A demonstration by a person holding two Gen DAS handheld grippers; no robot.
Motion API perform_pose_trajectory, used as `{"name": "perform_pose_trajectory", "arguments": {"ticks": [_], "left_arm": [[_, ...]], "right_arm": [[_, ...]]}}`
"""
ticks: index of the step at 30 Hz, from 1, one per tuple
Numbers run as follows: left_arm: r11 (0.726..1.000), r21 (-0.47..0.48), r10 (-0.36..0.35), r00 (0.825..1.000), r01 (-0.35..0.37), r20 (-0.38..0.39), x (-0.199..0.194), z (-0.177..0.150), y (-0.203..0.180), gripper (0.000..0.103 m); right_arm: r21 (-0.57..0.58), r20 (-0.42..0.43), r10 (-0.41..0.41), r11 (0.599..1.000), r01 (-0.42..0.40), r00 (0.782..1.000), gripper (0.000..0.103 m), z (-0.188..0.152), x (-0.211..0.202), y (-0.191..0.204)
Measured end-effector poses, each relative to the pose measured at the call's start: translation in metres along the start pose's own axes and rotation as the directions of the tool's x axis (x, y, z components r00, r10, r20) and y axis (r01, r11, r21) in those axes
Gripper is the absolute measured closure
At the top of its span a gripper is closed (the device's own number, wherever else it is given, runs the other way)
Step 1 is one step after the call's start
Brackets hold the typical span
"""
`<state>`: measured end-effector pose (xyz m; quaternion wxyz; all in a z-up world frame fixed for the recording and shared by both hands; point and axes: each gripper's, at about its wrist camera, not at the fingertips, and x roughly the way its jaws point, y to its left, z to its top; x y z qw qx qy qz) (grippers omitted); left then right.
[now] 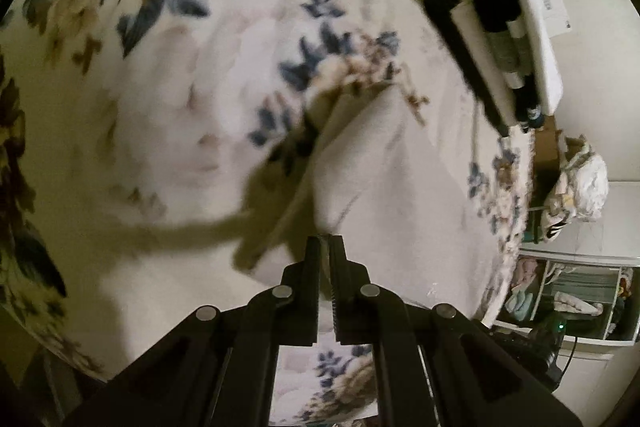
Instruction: Fold small clothes
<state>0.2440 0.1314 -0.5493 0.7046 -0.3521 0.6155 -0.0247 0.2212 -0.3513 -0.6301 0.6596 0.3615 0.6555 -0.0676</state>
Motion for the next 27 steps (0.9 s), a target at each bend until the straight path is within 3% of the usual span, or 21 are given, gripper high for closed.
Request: {"name": "perform_pose_trajectory", "arguments": {"ticks": [5, 6, 7, 9, 10, 13, 17, 23, 27], "left_arm": [[1.000, -0.013, -0.005, 0.999, 0.005, -0.035, 0.001, -0.004, 0.006, 0.098], [1.000, -0.009, -0.004, 0.999, 0.004, -0.039, 0.000, -0.004, 0.006, 0.098], [1.000, -0.002, -0.010, 0.999, 0.010, -0.044, 0.000, -0.004, 0.007, 0.096], [1.000, 0.002, -0.015, 0.998, 0.015, -0.054, 0.001, -0.001, 0.010, 0.077], [0.999, -0.017, -0.031, 0.998, 0.030, -0.055, 0.001, 0.002, 0.016, 0.063], [0.985, -0.092, -0.151, 0.988, 0.147, -0.037, 0.000, 0.011, 0.030, 0.049], [0.970, -0.120, -0.217, 0.975, 0.210, -0.049, 0.014, 0.019, 0.036, 0.047], [0.982, -0.050, -0.187, 0.973, 0.182, -0.132, 0.055, 0.025, 0.024, 0.047], [0.985, -0.031, -0.170, 0.977, 0.167, -0.128, 0.061, 0.027, 0.016, 0.047]], "right_arm": [[0.021, -0.048, 0.015, 1.000, -0.014, 0.999, 0.096, 0.007, 0.011, -0.005], [0.018, -0.052, 0.020, 1.000, -0.019, 0.998, 0.086, 0.009, 0.011, -0.005], [0.016, -0.054, 0.029, 0.999, -0.029, 0.998, 0.068, 0.011, 0.010, -0.006], [0.028, -0.037, 0.066, 0.997, -0.065, 0.997, 0.044, 0.015, 0.005, -0.011], [0.036, -0.030, 0.086, 0.996, -0.085, 0.996, 0.042, 0.018, 0.003, -0.014], [0.042, -0.037, 0.142, 0.989, -0.140, 0.989, 0.034, 0.028, 0.007, -0.020], [0.032, -0.077, 0.207, 0.978, -0.206, 0.975, 0.032, 0.042, 0.027, -0.024], [0.029, -0.154, 0.280, 0.960, -0.279, 0.948, 0.032, 0.054, 0.064, -0.028], [0.042, -0.171, 0.307, 0.952, -0.304, 0.936, 0.032, 0.053, 0.073, -0.028]]}}
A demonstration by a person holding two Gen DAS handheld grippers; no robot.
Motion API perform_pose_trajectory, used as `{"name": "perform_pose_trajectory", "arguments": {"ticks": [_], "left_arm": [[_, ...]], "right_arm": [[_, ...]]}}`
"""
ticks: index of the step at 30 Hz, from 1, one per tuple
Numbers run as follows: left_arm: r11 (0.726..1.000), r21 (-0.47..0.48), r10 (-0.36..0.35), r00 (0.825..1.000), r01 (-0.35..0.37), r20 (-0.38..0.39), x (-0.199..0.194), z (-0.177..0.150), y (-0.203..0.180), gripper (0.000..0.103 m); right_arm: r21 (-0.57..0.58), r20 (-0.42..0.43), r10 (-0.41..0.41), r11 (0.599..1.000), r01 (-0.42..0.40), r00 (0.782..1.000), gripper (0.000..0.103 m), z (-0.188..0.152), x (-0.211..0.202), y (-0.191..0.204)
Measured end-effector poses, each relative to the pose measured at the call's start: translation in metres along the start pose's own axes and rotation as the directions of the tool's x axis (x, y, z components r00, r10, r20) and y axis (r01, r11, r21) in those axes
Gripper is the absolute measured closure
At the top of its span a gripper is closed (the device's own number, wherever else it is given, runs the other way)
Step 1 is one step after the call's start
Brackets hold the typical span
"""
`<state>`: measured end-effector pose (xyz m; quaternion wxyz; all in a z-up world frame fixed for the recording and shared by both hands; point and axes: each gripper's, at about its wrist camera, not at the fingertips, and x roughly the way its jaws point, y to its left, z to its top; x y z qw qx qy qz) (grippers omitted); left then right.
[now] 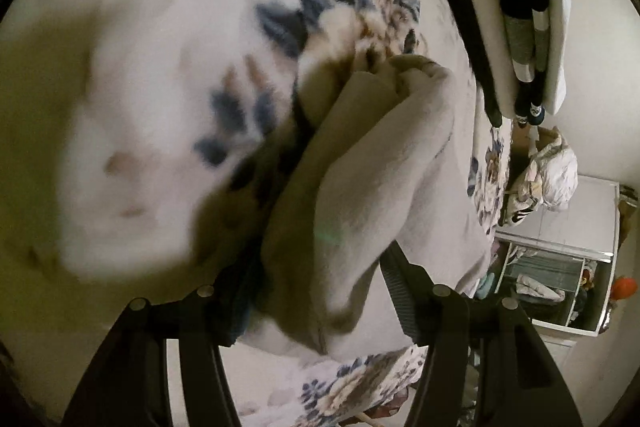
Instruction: Fold small clothes
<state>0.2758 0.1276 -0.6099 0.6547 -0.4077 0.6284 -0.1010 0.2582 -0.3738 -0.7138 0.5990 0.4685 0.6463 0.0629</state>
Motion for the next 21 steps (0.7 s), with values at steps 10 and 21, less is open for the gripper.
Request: {"name": "perform_pose_trajectory", "arguments": {"ticks": [10, 21], "left_arm": [[0.997, -0.047, 0.063, 0.998, -0.061, 0.026, -0.042, -0.021, 0.028, 0.047], [0.988, -0.094, -0.122, 0.992, 0.120, -0.014, -0.003, -0.011, 0.024, 0.047]], "right_arm": [[0.020, -0.013, 0.024, 1.000, -0.024, 1.000, 0.032, -0.002, -0.004, -0.005], [0.016, -0.045, 0.052, 0.999, -0.051, 0.998, 0.032, -0.002, 0.002, -0.006]]}}
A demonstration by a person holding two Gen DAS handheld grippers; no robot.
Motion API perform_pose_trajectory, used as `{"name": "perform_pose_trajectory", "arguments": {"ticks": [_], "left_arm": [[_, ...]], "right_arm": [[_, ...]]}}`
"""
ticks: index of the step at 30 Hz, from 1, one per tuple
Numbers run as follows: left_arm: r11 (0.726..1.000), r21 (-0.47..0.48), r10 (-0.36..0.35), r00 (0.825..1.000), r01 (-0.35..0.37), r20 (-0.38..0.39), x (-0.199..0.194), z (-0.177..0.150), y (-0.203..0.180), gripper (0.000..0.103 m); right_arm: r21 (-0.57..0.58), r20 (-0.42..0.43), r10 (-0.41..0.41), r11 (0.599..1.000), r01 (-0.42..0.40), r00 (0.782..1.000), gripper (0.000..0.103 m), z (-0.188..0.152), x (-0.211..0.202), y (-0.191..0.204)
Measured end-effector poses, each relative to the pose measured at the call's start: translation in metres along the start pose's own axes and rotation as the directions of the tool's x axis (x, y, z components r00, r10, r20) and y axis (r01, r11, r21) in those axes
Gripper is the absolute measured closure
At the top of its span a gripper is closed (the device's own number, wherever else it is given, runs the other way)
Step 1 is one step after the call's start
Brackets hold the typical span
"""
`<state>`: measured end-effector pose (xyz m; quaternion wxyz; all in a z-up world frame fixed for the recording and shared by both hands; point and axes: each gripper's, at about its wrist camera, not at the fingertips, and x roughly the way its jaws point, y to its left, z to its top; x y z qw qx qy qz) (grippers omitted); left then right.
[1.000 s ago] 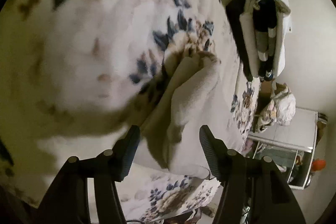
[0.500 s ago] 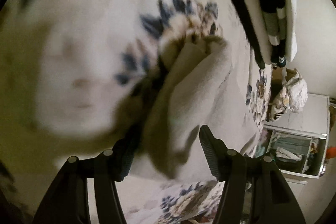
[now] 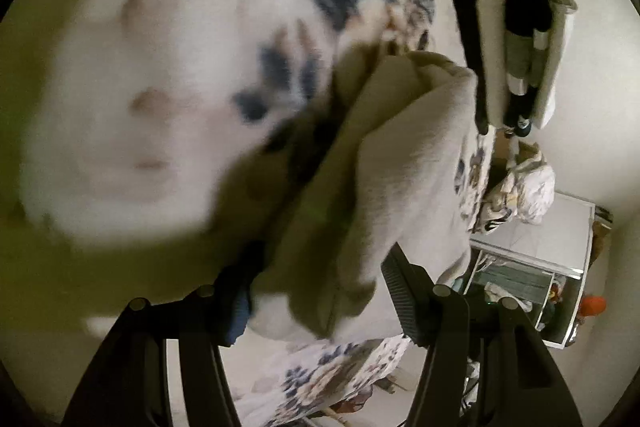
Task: Fold small clothes
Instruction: 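Lift the folded shirt with both grippers and place it on the clothes stack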
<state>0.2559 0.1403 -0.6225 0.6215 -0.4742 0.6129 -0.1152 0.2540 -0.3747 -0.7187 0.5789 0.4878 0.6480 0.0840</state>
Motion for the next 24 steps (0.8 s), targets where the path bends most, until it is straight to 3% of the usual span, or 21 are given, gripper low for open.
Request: {"name": "perform_pose_trajectory", "arguments": {"ticks": [4, 5, 6, 7, 9, 10, 17, 24], "left_arm": [[0.999, 0.042, 0.007, 0.999, -0.009, 0.052, -0.003, -0.003, -0.013, 0.052], [0.997, 0.073, 0.027, 0.998, -0.032, 0.064, -0.004, -0.003, -0.020, 0.072], [0.994, 0.094, 0.048, 0.996, -0.054, 0.069, -0.005, -0.003, -0.025, 0.085], [0.991, 0.115, 0.067, 0.995, -0.075, 0.071, -0.005, -0.002, -0.032, 0.088], [0.980, 0.155, 0.106, 0.989, -0.121, 0.105, -0.010, -0.004, -0.046, 0.088], [0.975, 0.174, 0.120, 0.986, -0.139, 0.116, -0.013, -0.006, -0.054, 0.089], [0.952, 0.240, 0.155, 0.975, -0.190, 0.159, -0.040, -0.013, -0.102, 0.089], [0.919, 0.341, 0.143, 0.973, -0.199, 0.184, -0.070, 0.004, -0.182, 0.089]], "right_arm": [[-0.017, -0.022, 0.017, 1.000, -0.018, 1.000, 0.032, -0.002, 0.005, 0.005], [-0.019, -0.018, 0.018, 1.000, -0.019, 1.000, 0.034, -0.003, 0.006, 0.006], [-0.022, -0.008, 0.012, 1.000, -0.013, 1.000, 0.043, -0.004, 0.005, 0.007], [-0.026, 0.002, 0.002, 1.000, -0.002, 1.000, 0.063, -0.005, 0.005, 0.008], [-0.036, 0.030, -0.007, 0.999, 0.008, 1.000, 0.081, -0.009, 0.001, 0.013], [-0.039, 0.041, -0.011, 0.999, 0.012, 0.999, 0.084, -0.011, -0.001, 0.016], [-0.086, 0.117, -0.050, 0.994, 0.060, 0.992, 0.088, -0.026, -0.036, 0.066], [-0.152, 0.203, -0.020, 0.987, 0.052, 0.979, 0.088, -0.025, -0.097, 0.157]]}}
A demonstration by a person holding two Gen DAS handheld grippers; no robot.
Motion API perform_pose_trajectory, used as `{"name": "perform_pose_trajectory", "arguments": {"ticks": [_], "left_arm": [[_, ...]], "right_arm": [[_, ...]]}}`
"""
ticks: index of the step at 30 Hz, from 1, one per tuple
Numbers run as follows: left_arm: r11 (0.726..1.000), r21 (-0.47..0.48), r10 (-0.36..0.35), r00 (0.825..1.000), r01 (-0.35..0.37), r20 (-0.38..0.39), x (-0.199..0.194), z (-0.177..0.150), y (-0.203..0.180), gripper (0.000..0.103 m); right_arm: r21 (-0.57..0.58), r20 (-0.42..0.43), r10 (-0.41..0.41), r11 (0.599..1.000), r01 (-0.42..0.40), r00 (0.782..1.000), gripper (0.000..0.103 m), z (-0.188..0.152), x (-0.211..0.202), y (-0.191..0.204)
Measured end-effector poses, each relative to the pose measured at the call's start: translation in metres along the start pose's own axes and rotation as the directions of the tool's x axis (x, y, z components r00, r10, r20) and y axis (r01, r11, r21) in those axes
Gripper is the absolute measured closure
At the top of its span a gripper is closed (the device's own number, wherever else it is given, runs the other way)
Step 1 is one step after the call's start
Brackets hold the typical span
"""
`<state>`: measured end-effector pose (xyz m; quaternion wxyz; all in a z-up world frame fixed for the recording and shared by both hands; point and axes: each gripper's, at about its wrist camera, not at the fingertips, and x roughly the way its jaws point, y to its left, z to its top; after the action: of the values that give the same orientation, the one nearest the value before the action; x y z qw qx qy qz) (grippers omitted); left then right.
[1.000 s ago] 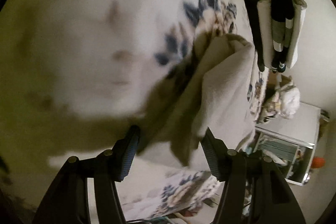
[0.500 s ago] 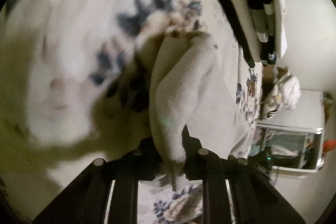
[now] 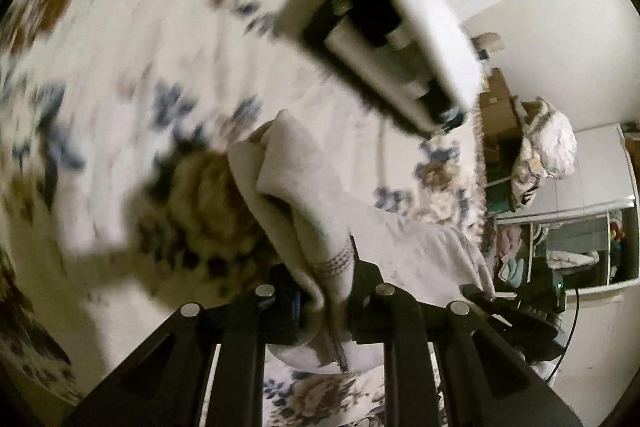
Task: Fold small clothes
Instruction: 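Lift the folded shirt with both grippers and place it on the clothes stack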
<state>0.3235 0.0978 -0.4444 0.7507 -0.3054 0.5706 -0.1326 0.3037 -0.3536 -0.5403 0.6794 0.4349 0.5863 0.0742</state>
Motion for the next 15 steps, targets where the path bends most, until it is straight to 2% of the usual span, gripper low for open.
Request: {"name": "perform_pose_trajectory", "arguments": {"ticks": [5, 8, 11, 15], "left_arm": [[0.997, 0.075, -0.035, 0.997, 0.030, 0.067, -0.031, 0.061, -0.054, 0.089], [0.991, 0.123, -0.060, 0.990, 0.044, 0.127, -0.046, 0.110, -0.093, 0.089], [0.987, 0.155, -0.079, 0.981, 0.052, 0.177, -0.053, 0.153, -0.119, 0.089], [0.982, 0.183, -0.082, 0.970, 0.040, 0.229, -0.041, 0.213, -0.149, 0.089]], "right_arm": [[-0.039, 0.088, 0.036, 0.999, -0.033, 0.996, 0.088, 0.043, -0.038, 0.071], [-0.086, 0.131, 0.056, 0.995, -0.045, 0.990, 0.088, 0.076, -0.054, 0.118], [-0.145, 0.179, 0.080, 0.988, -0.054, 0.981, 0.089, 0.123, -0.062, 0.168], [-0.215, 0.224, 0.102, 0.975, -0.053, 0.969, 0.089, 0.195, -0.057, 0.221]]}}
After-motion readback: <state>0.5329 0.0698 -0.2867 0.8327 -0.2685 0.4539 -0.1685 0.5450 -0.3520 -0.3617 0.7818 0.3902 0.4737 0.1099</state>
